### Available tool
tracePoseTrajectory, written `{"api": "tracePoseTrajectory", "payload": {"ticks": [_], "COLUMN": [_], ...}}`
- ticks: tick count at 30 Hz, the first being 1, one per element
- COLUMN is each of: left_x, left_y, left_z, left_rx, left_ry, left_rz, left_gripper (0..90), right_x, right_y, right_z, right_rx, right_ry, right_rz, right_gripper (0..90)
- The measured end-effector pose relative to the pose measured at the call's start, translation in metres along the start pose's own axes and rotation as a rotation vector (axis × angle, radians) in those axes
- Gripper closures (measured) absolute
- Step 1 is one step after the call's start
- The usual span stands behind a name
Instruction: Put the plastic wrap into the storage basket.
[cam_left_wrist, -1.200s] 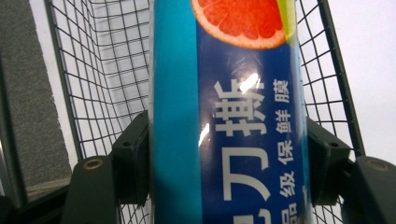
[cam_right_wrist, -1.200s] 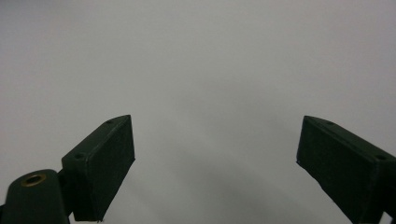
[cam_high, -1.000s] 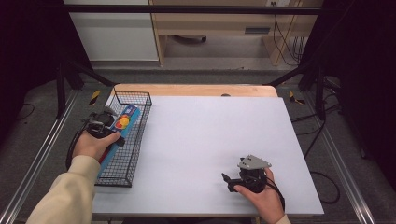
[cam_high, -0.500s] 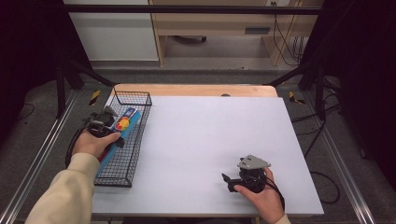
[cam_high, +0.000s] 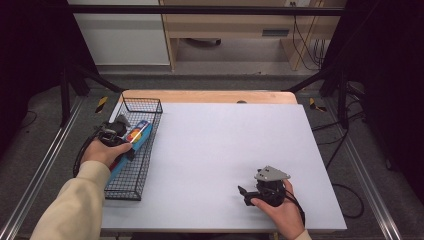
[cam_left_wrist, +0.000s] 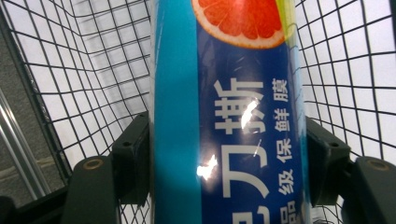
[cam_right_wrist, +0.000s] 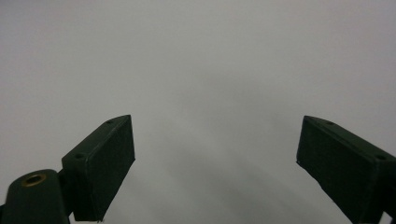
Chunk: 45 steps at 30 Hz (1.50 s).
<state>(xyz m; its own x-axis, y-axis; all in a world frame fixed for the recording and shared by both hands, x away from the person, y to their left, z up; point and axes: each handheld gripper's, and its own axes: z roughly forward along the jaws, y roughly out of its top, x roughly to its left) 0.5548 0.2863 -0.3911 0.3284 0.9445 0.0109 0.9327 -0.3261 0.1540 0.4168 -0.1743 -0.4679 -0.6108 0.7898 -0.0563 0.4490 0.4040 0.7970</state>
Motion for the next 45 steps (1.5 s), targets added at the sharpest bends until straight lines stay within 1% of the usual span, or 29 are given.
{"api": "tracePoseTrajectory", "payload": {"ticks": [6, 9, 12, 15, 16, 17, 19, 21, 23, 25, 28, 29, 30, 32, 33, 34, 35, 36, 39, 40, 43, 45], "left_x": [0.0, 0.001, 0.0, -0.001, -0.001, -0.001, -0.002, -0.004, -0.006, -0.009, -0.017, -0.019, -0.025, -0.034, -0.038, -0.052, -0.052, -0.057, -0.071, -0.075, -0.088, -0.096], "left_y": [0.002, 0.002, 0.002, 0.002, 0.001, 0.001, 0.0, -0.001, -0.002, -0.004, -0.008, -0.01, -0.012, -0.018, -0.021, -0.031, -0.031, -0.034, -0.045, -0.049, -0.059, -0.064], "left_z": [0.002, 0.002, 0.002, 0.001, -0.001, -0.002, -0.004, -0.01, -0.016, -0.027, -0.043, -0.046, -0.051, -0.059, -0.061, -0.067, -0.067, -0.07, -0.076, -0.077, -0.08, -0.08], "left_rx": [0.022, 0.021, 0.019, -0.001, -0.022, -0.032, -0.056, -0.1, -0.157, -0.219, -0.324, -0.347, -0.386, -0.445, -0.467, -0.538, -0.538, -0.558, -0.614, -0.629, -0.668, -0.691], "left_ry": [0.001, 0.0, 0.004, 0.009, 0.007, -0.001, -0.004, -0.007, 0.0, 0.007, 0.017, 0.017, 0.01, 0.01, 0.007, 0.005, 0.005, 0.002, -0.025, -0.032, -0.053, -0.077], "left_rz": [0.001, 0.0, 0.007, 0.015, 0.015, 0.017, 0.021, 0.031, 0.044, 0.053, 0.071, 0.08, 0.091, 0.118, 0.125, 0.15, 0.15, 0.166, 0.196, 0.207, 0.237, 0.249], "left_gripper": [31.5, 31.5, 31.3, 30.3, 28.9, 27.7, 23.0, 22.4, 21.1, 20.8, 19.5, 19.1, 18.4, 17.3, 16.8, 16.3, 15.0, 15.0, 12.9, 12.0, 10.6, 9.9], "right_x": [0.0, 0.001, 0.001, 0.002, 0.002, 0.002, 0.002, 0.002, 0.002, 0.002, 0.002, 0.002, 0.002, 0.002, 0.001, 0.001, 0.001, 0.001, 0.001, 0.001, 0.001, 0.0], "right_y": [0.0, 0.0, 0.0, 0.0, -0.001, -0.001, -0.001, 0.0, 0.0, 0.0, 0.0, 0.0, 0.0, 0.0, 0.0, 0.0, 0.0, 0.0, 0.0, 0.0, -0.001, -0.001], "right_z": [0.0, 0.0, 0.001, 0.001, 0.001, 0.001, 0.001, 0.001, 0.001, 0.001, 0.0, 0.0, -0.001, -0.001, -0.002, -0.002, -0.002, -0.003, -0.003, -0.003, -0.004, -0.005], "right_rx": [0.003, 0.004, 0.005, 0.008, 0.009, 0.012, 0.012, 0.011, 0.01, 0.012, 0.012, 0.009, 0.008, 0.007, 0.008, 0.006, 0.006, 0.004, 0.006, 0.006, 0.007, 0.005], "right_ry": [-0.001, 0.0, 0.001, 0.002, 0.005, 0.007, 0.006, 0.005, 0.002, 0.002, -0.003, -0.005, -0.007, -0.01, -0.013, -0.016, -0.016, -0.019, -0.024, -0.026, -0.035, -0.042], "right_rz": [0.001, 0.002, 0.002, 0.004, 0.001, 0.002, -0.004, -0.002, -0.003, -0.005, 0.003, 0.004, 0.005, 0.007, 0.004, 0.004, 0.004, 0.009, 0.008, 0.004, 0.011, 0.013], "right_gripper": [11.8, 11.7, 11.7, 11.7, 11.7, 11.7, 11.7, 11.7, 11.7, 11.7, 11.7, 11.7, 11.7, 11.7, 11.7, 11.7, 11.7, 11.7, 11.3, 11.3, 10.7, 10.3]}}
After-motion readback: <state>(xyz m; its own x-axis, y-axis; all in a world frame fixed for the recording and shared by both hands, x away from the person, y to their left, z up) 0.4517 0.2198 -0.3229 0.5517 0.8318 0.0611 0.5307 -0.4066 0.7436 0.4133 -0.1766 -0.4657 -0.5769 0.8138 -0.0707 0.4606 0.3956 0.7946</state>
